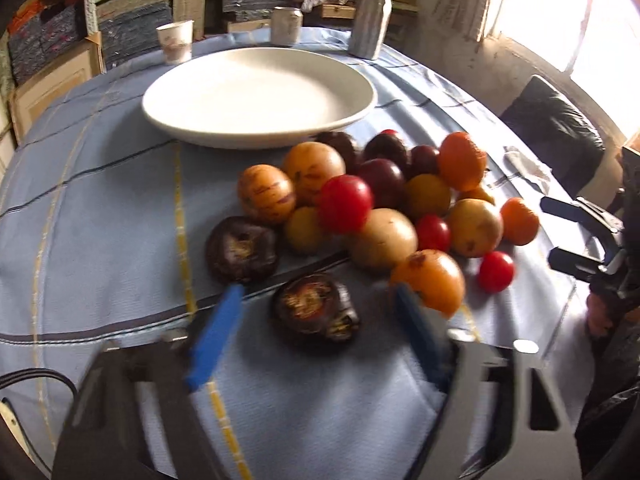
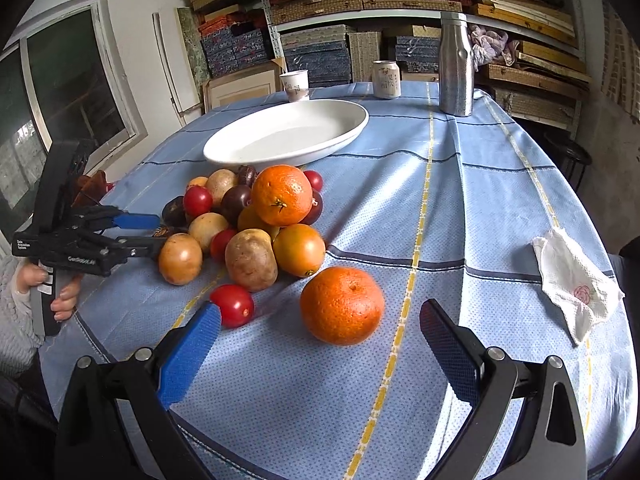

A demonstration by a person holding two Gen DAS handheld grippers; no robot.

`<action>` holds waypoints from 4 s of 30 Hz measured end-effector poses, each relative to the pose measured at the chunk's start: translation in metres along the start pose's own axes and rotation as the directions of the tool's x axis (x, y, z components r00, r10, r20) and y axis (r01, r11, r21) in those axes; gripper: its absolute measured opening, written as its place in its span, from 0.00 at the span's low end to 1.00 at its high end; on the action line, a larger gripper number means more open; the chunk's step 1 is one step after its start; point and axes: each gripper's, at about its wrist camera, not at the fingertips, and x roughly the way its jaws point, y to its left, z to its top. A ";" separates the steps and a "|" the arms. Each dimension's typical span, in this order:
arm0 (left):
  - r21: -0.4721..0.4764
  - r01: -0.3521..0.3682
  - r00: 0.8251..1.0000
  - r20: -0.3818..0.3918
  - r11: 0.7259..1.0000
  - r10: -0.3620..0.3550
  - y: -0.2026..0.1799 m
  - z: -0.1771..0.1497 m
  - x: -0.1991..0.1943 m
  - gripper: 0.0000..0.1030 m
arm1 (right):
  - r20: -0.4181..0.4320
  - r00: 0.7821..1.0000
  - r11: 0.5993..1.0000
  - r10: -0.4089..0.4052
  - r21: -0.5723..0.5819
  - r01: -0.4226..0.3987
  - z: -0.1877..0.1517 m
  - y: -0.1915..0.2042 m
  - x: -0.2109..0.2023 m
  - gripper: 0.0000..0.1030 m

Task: Organize fruits
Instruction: 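Grasp a dark brown round fruit with the left tool while the right tool grasps an orange, then carry both fruits over the white plate and open both tools to release them, then grasp a second dark brown fruit from the pile with the left tool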

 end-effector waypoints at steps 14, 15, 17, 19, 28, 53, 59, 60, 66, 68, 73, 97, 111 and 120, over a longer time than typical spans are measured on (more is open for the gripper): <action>0.083 -0.101 0.995 -0.011 0.991 0.102 -0.017 -0.004 0.012 0.44 | 0.002 1.000 1.000 0.004 0.005 -0.004 -0.002 -0.001 0.001 0.97; 0.067 -0.093 0.996 -0.007 0.993 0.094 -0.015 -0.006 0.011 0.44 | 0.004 1.000 1.000 0.000 0.002 0.000 -0.002 0.000 0.000 0.97; 0.028 -0.076 0.997 0.001 0.997 0.076 -0.009 -0.008 0.007 0.44 | 0.000 1.000 1.000 -0.010 -0.013 0.010 -0.001 0.003 0.000 0.97; -0.012 -0.052 0.999 0.013 0.999 0.052 -0.002 -0.011 0.003 0.44 | -0.014 1.000 0.999 -0.015 -0.033 0.014 0.001 0.007 0.003 0.90; -0.106 0.001 0.999 0.049 0.994 0.004 0.018 -0.019 -0.006 0.44 | -0.049 0.996 0.996 -0.069 -0.065 0.066 0.014 0.010 0.017 0.70; -0.053 -0.079 0.979 0.185 0.995 0.088 0.019 0.055 -0.053 0.44 | 0.058 0.998 0.999 -0.005 0.046 0.003 0.095 0.000 -0.015 0.46; -0.104 -0.128 0.972 0.185 0.986 0.145 0.043 0.127 -0.023 0.45 | 0.077 0.997 0.999 0.021 0.037 -0.024 0.178 0.010 0.032 0.46; -0.120 -0.128 0.973 0.176 0.985 0.148 0.048 0.134 -0.013 0.45 | 0.061 0.998 0.999 0.019 0.044 -0.022 0.186 0.010 0.051 0.46; -0.170 -0.129 0.983 0.111 0.977 0.149 0.074 0.148 0.052 0.44 | -0.081 0.997 1.000 -0.017 0.022 0.019 0.196 0.013 0.147 0.47; -0.162 -0.124 0.984 0.105 0.979 0.142 0.078 0.150 0.062 0.46 | -0.118 0.992 0.999 -0.052 -0.020 0.050 0.193 0.014 0.167 0.47; -0.150 -0.124 0.984 0.108 0.981 0.141 0.079 0.145 0.063 0.59 | -0.127 0.990 0.998 -0.057 -0.035 0.053 0.192 0.012 0.168 0.74; -0.111 -0.215 0.944 0.230 0.970 0.236 0.019 0.027 -0.023 0.96 | 0.308 0.943 0.983 -0.125 -0.087 0.159 0.082 0.012 0.003 0.97; -0.170 -0.232 0.961 0.110 0.958 0.253 0.036 -0.004 -0.005 0.96 | 0.239 0.971 0.994 -0.015 -0.098 0.040 0.039 0.018 0.004 0.97; -0.111 -0.283 0.955 0.059 0.953 0.290 0.032 0.007 0.015 0.96 | 0.207 0.978 0.996 -0.027 -0.078 0.044 0.039 0.016 0.009 0.97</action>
